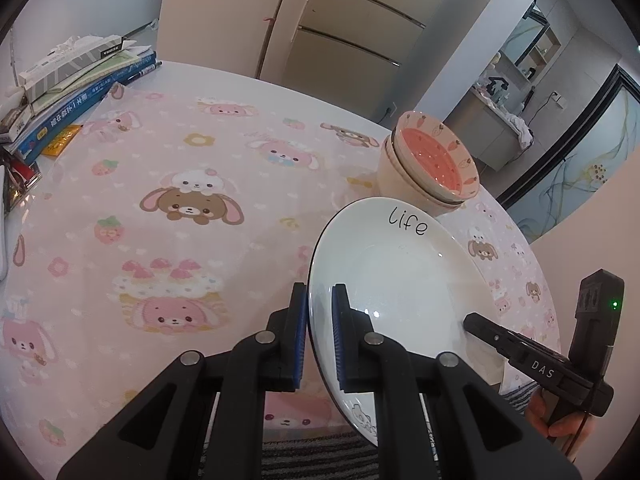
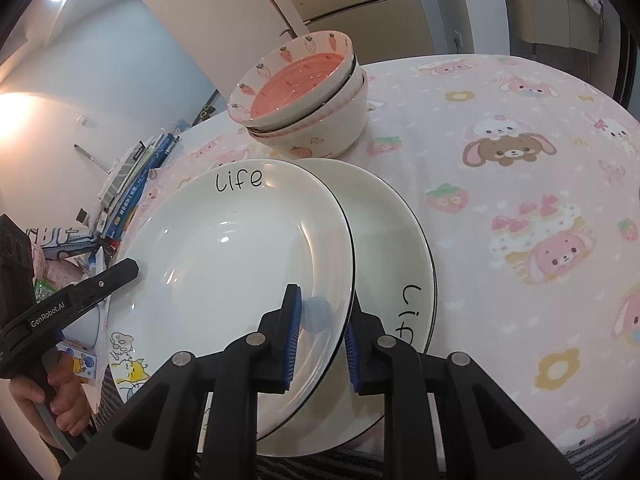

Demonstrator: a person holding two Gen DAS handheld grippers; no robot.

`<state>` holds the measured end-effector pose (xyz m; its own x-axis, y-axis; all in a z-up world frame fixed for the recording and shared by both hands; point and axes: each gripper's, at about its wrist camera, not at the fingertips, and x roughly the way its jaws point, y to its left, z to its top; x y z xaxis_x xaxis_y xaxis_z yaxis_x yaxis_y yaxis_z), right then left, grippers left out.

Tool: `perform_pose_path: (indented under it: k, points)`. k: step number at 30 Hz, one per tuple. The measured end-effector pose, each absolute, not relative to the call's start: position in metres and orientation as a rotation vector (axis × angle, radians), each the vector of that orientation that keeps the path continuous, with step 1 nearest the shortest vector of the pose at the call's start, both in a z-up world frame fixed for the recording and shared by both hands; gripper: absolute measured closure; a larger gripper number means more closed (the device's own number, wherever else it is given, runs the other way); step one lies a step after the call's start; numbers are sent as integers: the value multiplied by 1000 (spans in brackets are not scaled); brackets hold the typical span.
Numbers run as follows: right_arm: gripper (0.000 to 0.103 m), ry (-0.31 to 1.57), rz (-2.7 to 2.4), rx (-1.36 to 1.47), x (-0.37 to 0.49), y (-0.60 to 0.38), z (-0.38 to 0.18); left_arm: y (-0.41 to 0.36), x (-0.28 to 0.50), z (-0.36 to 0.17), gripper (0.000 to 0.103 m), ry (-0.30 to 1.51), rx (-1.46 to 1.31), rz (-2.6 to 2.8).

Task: Organize plates and bowls
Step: 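Lift the 'life' plate with both tools and carry it over the plate stack, then lower the 'life' plate with both tools onto the plate stack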

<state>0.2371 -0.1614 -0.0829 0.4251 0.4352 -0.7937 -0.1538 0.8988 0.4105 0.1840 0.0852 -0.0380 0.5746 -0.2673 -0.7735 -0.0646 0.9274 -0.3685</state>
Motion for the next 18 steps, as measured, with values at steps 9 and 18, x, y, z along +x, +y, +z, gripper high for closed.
perform_pose_path:
  k: [9,18]
  points:
    - [78,1038,355,203,233,-158,-86,78,182,-45,90,906,-344,-137]
    - [74,994,329,43,224,-148,-83,60,178,-45,89,869,-180,-106]
